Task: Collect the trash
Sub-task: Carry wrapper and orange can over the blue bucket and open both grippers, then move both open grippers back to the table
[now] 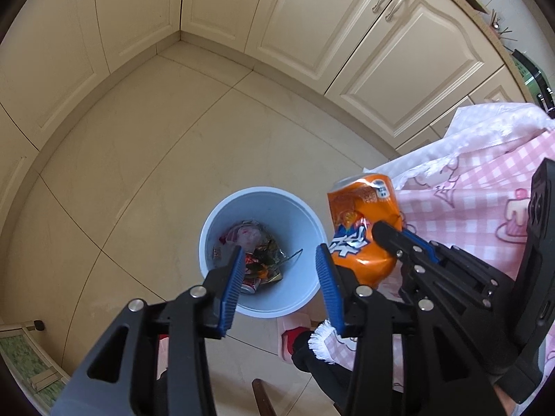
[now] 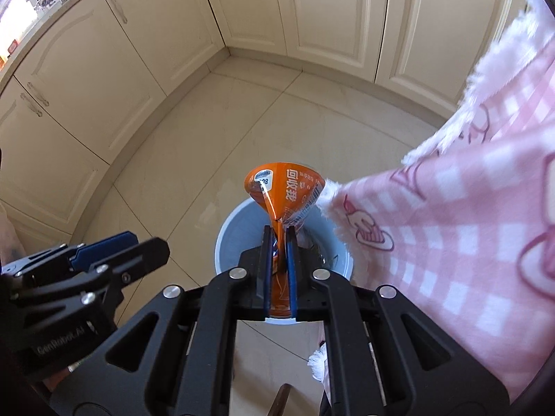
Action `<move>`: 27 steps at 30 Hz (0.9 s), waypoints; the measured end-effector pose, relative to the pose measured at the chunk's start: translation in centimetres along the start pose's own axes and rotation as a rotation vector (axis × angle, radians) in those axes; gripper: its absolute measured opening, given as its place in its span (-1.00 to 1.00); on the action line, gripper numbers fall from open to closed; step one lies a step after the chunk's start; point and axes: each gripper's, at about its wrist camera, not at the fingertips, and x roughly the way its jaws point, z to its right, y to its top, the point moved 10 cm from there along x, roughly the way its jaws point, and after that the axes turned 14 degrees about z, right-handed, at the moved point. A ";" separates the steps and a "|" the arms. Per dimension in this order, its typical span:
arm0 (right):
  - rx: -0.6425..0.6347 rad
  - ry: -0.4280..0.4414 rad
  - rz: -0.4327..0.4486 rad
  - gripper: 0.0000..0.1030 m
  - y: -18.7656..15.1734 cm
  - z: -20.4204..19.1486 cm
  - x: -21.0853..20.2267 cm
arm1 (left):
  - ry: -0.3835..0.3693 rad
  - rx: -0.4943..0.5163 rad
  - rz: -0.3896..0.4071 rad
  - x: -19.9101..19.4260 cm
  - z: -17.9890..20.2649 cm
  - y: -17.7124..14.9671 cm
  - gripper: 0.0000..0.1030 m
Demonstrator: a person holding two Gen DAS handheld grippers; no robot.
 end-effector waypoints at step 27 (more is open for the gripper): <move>-0.082 -0.105 0.479 0.01 8.0 1.9 -30.0 | -0.156 0.124 0.401 -23.8 13.6 5.3 0.03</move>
